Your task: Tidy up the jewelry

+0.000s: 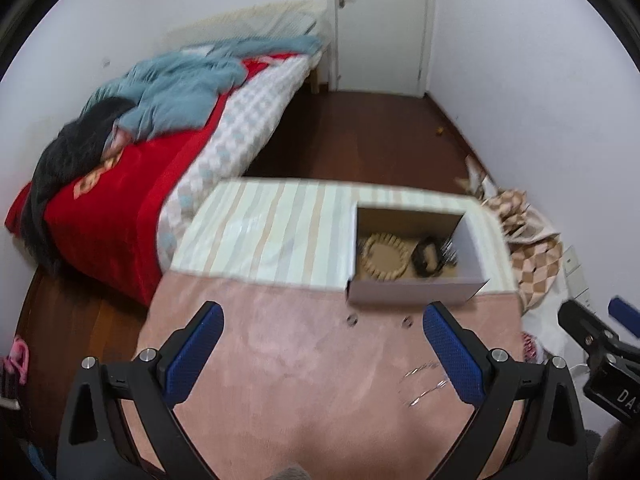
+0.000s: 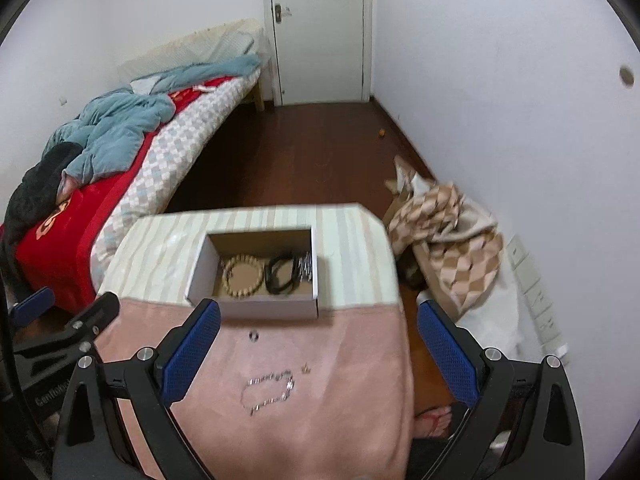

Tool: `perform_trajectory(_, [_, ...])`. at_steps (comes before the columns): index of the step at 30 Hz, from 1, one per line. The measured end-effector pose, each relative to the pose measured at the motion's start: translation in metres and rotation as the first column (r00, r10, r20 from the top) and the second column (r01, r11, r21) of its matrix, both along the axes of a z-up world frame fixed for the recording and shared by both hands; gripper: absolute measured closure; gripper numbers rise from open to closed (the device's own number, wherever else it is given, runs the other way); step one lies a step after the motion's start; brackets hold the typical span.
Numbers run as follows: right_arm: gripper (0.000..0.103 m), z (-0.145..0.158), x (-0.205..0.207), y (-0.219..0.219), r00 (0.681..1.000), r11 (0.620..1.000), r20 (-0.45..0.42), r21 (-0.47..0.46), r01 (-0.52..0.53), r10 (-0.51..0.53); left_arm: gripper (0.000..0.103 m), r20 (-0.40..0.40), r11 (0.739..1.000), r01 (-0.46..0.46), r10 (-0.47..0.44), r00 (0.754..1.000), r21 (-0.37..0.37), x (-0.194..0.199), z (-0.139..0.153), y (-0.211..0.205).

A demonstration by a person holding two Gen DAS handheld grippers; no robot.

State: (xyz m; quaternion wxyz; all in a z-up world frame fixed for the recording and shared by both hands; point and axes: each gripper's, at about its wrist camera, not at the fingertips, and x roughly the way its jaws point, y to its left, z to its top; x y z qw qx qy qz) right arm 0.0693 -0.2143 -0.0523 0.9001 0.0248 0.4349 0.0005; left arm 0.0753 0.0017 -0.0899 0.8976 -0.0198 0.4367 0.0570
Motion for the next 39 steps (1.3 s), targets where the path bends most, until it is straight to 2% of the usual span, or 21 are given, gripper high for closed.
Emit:
perform_trajectory(4, [0.005,-0.066,0.003,-0.016,0.990,0.997,-0.141,0.072,0.030,-0.019,0.001,-0.106,0.998,-0.041,0.045,0.993,0.039,0.000,-0.054,0.011])
perform_trajectory(6, [0.019,-0.099,0.006,-0.022,0.981,0.993,-0.194,0.108,0.038,-0.016,0.001,-0.157,0.996,-0.055,0.065,0.985,0.069,0.000,-0.080,0.015])
perform_trajectory(7, [0.029,-0.115,0.007,-0.024,0.975,0.992,-0.220,0.113,0.048,-0.023,0.001,-0.173,0.995,-0.059,0.072,0.982,0.077,0.000,-0.087,0.017])
perform_trajectory(10, [0.037,-0.152,0.013,-0.029,0.965,0.991,-0.260,0.119,0.062,-0.029,0.001,-0.230,0.991,-0.087,0.108,0.967,0.099,0.001,-0.115,0.029])
perform_trajectory(14, [0.045,-0.182,0.024,-0.025,0.962,0.991,-0.271,0.123,0.046,-0.011,0.001,-0.256,0.988,-0.122,0.143,0.956,0.099,0.000,-0.130,0.043])
perform_trajectory(18, [0.049,-0.195,0.034,-0.013,0.965,0.993,-0.262,0.115,0.010,0.021,0.001,-0.278,0.987,-0.123,0.146,0.949,0.100,0.002,-0.140,0.048])
perform_trajectory(21, [0.057,-0.199,0.039,0.000,0.969,0.997,-0.245,0.079,-0.024,0.043,0.001,-0.282,0.989,-0.111,0.135,0.950,0.097,0.006,-0.142,0.047])
perform_trajectory(22, [0.069,-0.199,0.039,0.005,0.970,0.997,-0.236,0.063,-0.040,0.054,0.001,-0.283,0.990,-0.107,0.130,0.950,0.095,0.007,-0.142,0.047])
perform_trajectory(23, [0.086,-0.199,0.039,0.008,0.971,0.998,-0.233,0.050,-0.048,0.058,0.001,-0.284,0.990,-0.103,0.125,0.951,0.092,0.009,-0.142,0.046])
perform_trajectory(24, [0.094,-0.199,0.039,0.011,0.971,0.998,-0.231,0.037,-0.058,0.065,0.001,-0.285,0.991,-0.099,0.120,0.951,0.088,0.011,-0.143,0.045])
perform_trajectory(27, [0.094,-0.198,0.033,0.016,0.975,0.998,-0.211,0.022,-0.067,0.070,0.001,-0.291,0.994,-0.088,0.103,0.951,0.065,0.020,-0.144,0.039])
perform_trajectory(34, [0.094,-0.184,0.033,0.003,0.985,0.998,-0.172,0.063,-0.008,0.018,0.002,-0.284,0.998,-0.051,0.039,0.958,-0.034,0.058,-0.148,0.021])
perform_trajectory(36, [0.094,-0.181,0.035,-0.002,0.986,0.998,-0.166,0.061,-0.001,0.011,0.002,-0.281,0.999,-0.025,0.013,0.960,-0.041,0.069,-0.151,0.011])
perform_trajectory(37, [0.094,-0.180,0.036,-0.003,0.986,0.998,-0.166,0.059,0.003,0.007,0.003,-0.279,0.999,-0.008,-0.003,0.960,-0.039,0.073,-0.152,0.006])
perform_trajectory(39, [0.094,-0.180,0.039,-0.006,0.986,0.998,-0.167,0.060,0.013,-0.003,0.013,-0.282,1.000,0.018,-0.024,0.959,-0.022,0.080,-0.156,-0.004])
